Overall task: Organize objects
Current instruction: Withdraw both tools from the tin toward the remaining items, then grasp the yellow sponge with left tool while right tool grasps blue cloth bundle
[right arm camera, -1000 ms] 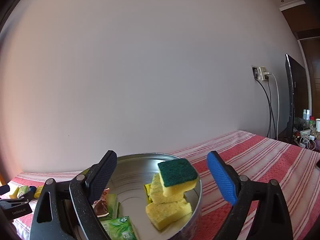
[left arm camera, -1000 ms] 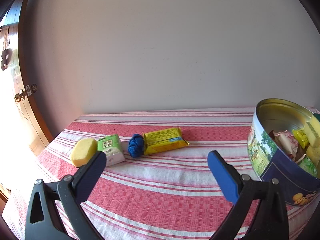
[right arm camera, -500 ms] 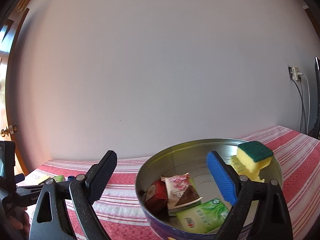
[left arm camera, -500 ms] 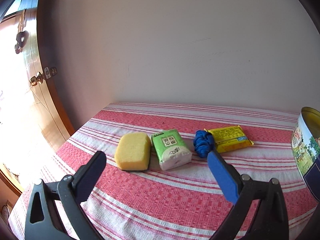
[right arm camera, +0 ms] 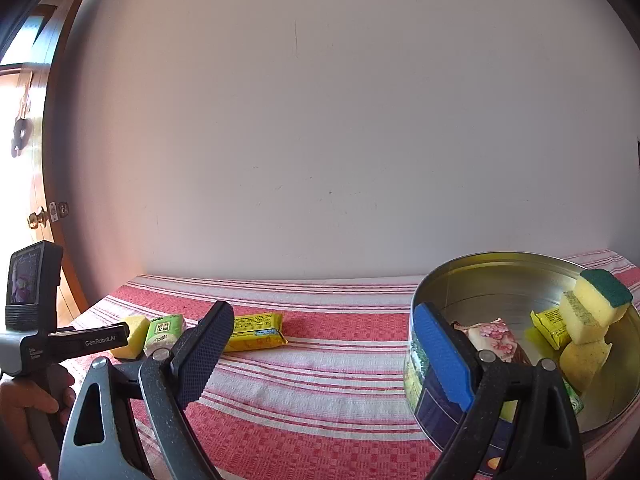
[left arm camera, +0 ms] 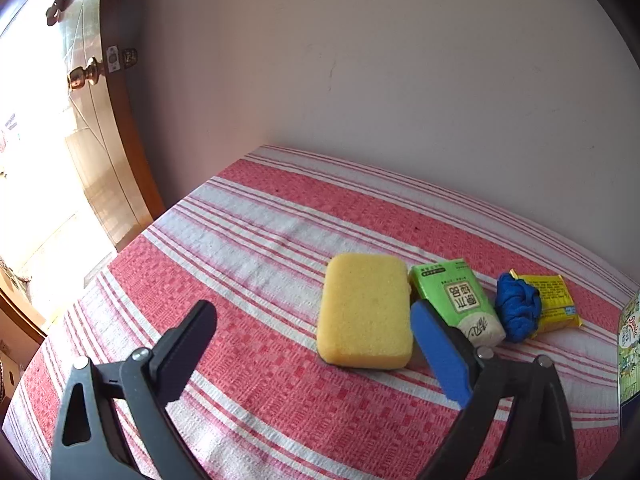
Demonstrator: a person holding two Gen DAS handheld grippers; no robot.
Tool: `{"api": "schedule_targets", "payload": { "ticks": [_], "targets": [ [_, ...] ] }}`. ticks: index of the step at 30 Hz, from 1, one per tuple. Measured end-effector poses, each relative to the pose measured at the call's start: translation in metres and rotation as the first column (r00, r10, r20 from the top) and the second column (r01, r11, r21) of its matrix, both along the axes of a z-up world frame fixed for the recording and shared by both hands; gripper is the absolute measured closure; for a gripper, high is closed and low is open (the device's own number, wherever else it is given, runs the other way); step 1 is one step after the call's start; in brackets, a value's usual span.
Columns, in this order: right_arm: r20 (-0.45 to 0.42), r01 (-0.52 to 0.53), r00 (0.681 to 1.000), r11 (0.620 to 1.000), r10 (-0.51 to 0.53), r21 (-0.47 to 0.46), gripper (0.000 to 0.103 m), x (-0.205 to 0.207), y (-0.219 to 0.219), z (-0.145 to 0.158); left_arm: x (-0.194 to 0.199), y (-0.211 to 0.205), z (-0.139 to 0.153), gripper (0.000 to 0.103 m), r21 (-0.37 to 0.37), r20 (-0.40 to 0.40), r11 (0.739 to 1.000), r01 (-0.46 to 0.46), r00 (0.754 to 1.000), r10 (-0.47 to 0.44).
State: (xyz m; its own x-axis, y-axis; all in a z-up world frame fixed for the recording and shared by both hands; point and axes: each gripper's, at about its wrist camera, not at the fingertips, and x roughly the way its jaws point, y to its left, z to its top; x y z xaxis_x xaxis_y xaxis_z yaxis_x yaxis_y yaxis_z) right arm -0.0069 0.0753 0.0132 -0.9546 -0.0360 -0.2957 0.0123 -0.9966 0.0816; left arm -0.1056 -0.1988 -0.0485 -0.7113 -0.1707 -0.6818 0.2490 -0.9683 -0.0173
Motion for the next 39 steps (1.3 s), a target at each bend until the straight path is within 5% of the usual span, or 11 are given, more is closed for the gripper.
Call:
{"api": "schedule_targets", "payload": {
  "ticks": [7, 12, 15, 19, 22, 29, 32, 39],
  "targets": [
    [0.058, -0.039, 0.998, 0.999, 0.040, -0.009, 0.010, -0.017, -0.015, -0.002, -0.028, 0.012, -0.010, 0.007, -0.019, 0.086, 0.998, 0.057, 0.995, -0.055],
    [0.094, -0.062, 0.994, 0.998, 0.063, -0.015, 0.010, -0.028, -0.025, -0.004, -0.037, 0.000, -0.022, 0.012, 0.086, 0.153, 0.995, 0.050, 0.986, -0.063],
    [0.126, -0.074, 0.989, 0.997, 0.077, -0.022, 0.011, -0.038, -0.032, -0.006, -0.038, 0.007, -0.022, 0.013, 0.058, 0.164, 0.996, 0.062, 0.984, -0.070],
    [0.192, -0.113, 0.974, 0.993, 0.118, -0.036, 0.030, -0.055, -0.044, -0.013, -0.034, 0.015, -0.018, 0.050, 0.050, 0.137, 0.991, 0.120, 0.983, -0.126],
    [0.252, -0.152, 0.954, 0.986, 0.164, -0.065, 0.044, -0.070, -0.054, -0.020, -0.030, 0.012, -0.016, 0.050, 0.081, 0.122, 0.989, 0.124, 0.983, -0.133],
    [0.306, -0.209, 0.925, 0.974, 0.224, -0.082, 0.048, -0.094, -0.086, -0.030, -0.020, -0.005, -0.003, 0.050, 0.040, 0.067, 0.997, 0.061, 0.996, -0.063],
    [0.383, -0.221, 0.898, 0.974, 0.219, -0.037, 0.065, -0.112, -0.104, -0.039, -0.015, -0.013, 0.006, 0.050, 0.020, 0.039, 0.999, 0.035, 0.999, -0.036],
    [0.489, -0.278, 0.839, 0.960, 0.239, 0.007, 0.067, -0.140, -0.133, -0.055, -0.012, -0.033, 0.008, 0.050, 0.062, 0.045, 0.998, -0.017, 0.999, 0.015]
  ]
}}
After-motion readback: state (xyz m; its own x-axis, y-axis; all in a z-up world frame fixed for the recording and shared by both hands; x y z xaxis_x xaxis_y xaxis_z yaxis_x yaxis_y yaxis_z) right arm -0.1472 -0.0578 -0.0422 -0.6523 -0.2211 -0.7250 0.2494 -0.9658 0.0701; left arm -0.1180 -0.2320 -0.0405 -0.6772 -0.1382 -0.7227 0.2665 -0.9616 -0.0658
